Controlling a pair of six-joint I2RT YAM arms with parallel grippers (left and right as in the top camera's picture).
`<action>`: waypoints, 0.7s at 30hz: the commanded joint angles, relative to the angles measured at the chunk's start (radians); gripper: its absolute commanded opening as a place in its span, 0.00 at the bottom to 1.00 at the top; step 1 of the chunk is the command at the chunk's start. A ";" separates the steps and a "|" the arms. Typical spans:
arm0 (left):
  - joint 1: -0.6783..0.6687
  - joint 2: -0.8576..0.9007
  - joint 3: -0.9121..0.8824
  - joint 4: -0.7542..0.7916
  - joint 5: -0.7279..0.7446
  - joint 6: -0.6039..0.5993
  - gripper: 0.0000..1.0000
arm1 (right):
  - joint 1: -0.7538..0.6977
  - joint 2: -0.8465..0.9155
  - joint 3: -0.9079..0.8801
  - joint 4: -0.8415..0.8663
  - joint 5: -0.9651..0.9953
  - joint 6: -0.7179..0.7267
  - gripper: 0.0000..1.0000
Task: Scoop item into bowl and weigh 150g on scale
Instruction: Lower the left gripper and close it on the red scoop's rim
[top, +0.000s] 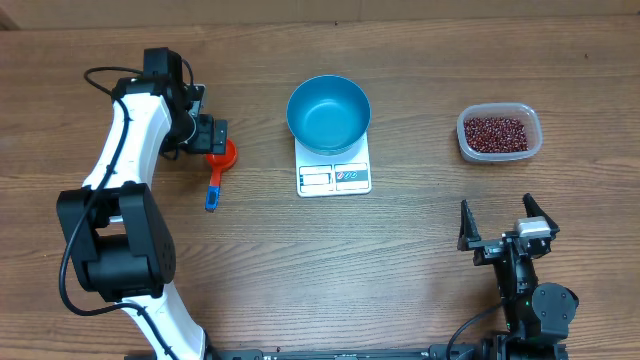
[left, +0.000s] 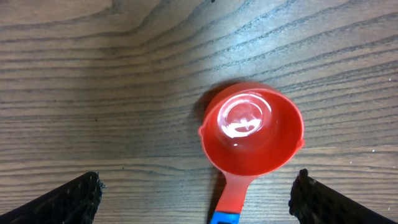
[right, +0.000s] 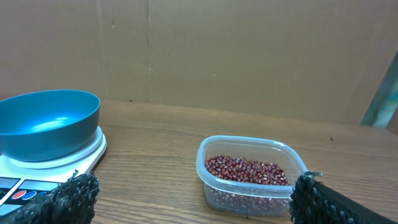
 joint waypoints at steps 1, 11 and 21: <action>-0.002 0.024 -0.010 0.004 -0.022 0.023 1.00 | 0.004 -0.010 -0.010 0.005 0.002 -0.001 1.00; 0.001 0.050 -0.011 0.022 -0.021 0.023 1.00 | 0.004 -0.010 -0.010 0.005 0.002 -0.001 1.00; 0.002 0.089 -0.010 0.043 -0.021 0.023 0.99 | 0.004 -0.010 -0.010 0.005 0.002 -0.001 1.00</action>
